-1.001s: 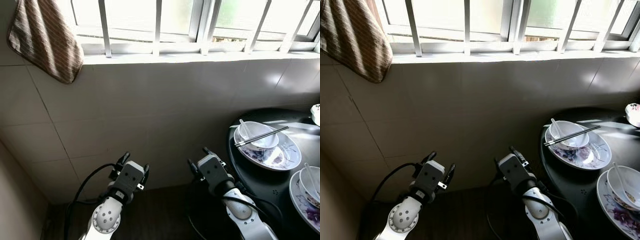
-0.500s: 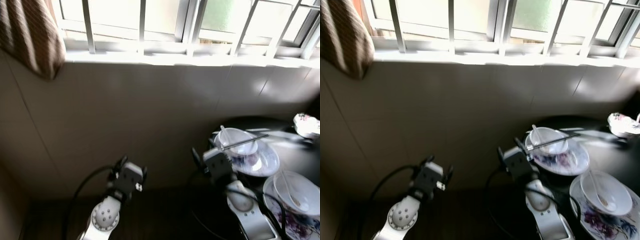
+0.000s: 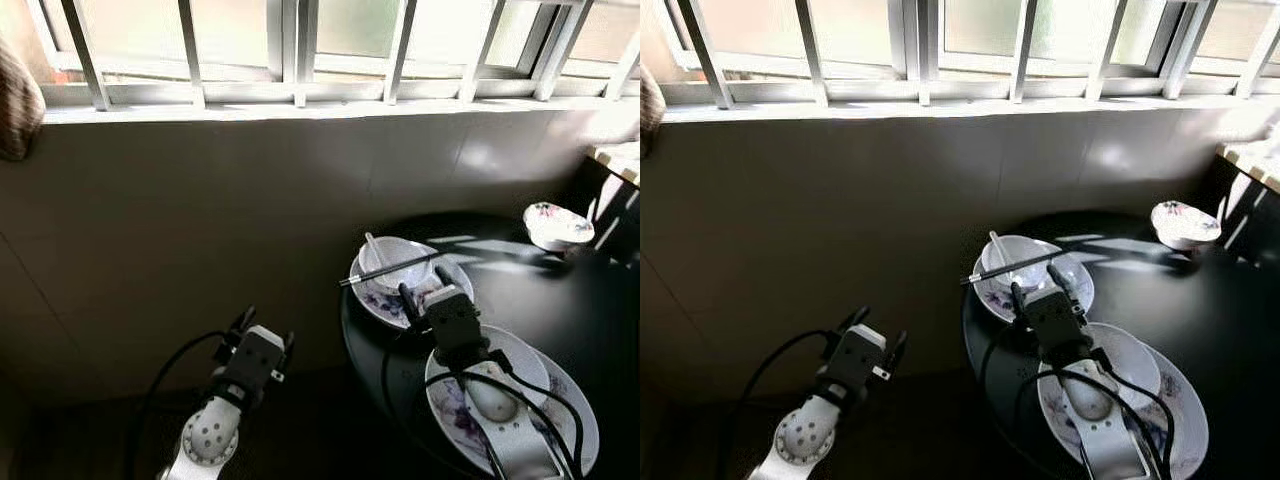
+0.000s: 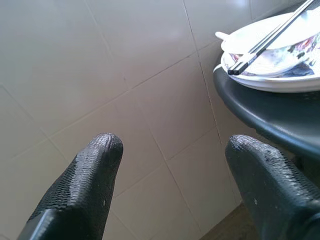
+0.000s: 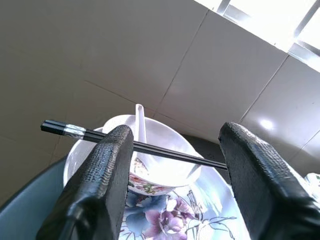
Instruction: Kitchen organization
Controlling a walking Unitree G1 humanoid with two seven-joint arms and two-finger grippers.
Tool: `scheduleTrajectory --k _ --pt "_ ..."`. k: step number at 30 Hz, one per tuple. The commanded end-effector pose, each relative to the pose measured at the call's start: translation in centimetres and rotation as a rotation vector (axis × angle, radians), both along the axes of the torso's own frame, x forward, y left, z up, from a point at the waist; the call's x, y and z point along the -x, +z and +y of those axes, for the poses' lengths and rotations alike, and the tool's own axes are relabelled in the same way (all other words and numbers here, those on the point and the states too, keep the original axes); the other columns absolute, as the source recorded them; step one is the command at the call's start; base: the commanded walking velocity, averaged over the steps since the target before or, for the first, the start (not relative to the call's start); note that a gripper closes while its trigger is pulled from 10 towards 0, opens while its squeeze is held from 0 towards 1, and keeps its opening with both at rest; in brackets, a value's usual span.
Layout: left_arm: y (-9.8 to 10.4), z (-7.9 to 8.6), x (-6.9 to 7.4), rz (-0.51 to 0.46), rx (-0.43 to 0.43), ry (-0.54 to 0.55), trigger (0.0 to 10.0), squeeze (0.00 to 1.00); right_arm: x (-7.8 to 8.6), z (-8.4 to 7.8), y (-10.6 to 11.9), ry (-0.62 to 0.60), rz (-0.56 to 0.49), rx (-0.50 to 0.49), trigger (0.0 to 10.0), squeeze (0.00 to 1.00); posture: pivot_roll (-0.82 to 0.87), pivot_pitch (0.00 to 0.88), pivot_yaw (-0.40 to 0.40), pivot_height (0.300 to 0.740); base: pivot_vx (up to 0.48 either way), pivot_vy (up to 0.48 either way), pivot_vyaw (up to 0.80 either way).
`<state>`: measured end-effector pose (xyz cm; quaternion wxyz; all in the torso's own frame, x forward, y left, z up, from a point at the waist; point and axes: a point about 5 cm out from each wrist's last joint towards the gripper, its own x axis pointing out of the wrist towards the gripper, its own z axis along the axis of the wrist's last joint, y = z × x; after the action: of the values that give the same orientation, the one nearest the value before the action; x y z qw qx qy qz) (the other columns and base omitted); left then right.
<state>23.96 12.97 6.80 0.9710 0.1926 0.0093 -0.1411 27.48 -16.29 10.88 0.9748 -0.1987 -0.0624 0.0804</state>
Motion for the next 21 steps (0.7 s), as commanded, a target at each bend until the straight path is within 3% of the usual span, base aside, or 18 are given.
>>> scheduleTrajectory --k 1,3,13,15,16,21 --pt "0.2 0.0 -0.1 -0.008 0.008 0.000 10.0 0.00 -0.3 -0.5 0.6 -0.023 -0.010 -0.025 10.0 0.00 0.01 0.000 -0.037 0.740 0.000 0.000 0.00" --pt "0.2 0.1 -0.2 -0.004 0.012 0.002 10.0 0.00 -0.7 -1.6 1.0 -0.082 0.012 -0.085 10.0 0.00 0.01 0.000 -0.039 0.740 0.000 0.000 0.00" --pt "0.2 0.1 -0.2 -0.002 0.025 0.004 10.0 0.00 -0.9 -5.2 2.0 -0.240 0.141 -0.145 10.0 0.00 -0.01 0.000 -0.044 0.740 0.000 0.000 0.00" --pt "0.2 0.1 -0.2 0.001 0.026 0.003 10.0 0.00 -0.6 -5.8 2.0 -0.276 0.208 -0.102 10.0 0.00 -0.01 0.000 -0.045 0.740 0.000 0.000 0.00" --pt "0.1 0.1 -0.2 0.004 0.031 0.005 10.0 0.00 -0.1 -6.4 2.6 -0.321 0.257 -0.134 10.0 0.00 -0.01 0.000 -0.045 0.740 0.000 0.000 0.00" --pt "0.1 0.2 -0.2 0.007 0.037 0.008 10.0 0.00 0.8 -6.2 3.4 -0.292 0.316 -0.151 10.0 0.00 -0.02 0.000 -0.046 0.740 0.000 0.000 0.00"
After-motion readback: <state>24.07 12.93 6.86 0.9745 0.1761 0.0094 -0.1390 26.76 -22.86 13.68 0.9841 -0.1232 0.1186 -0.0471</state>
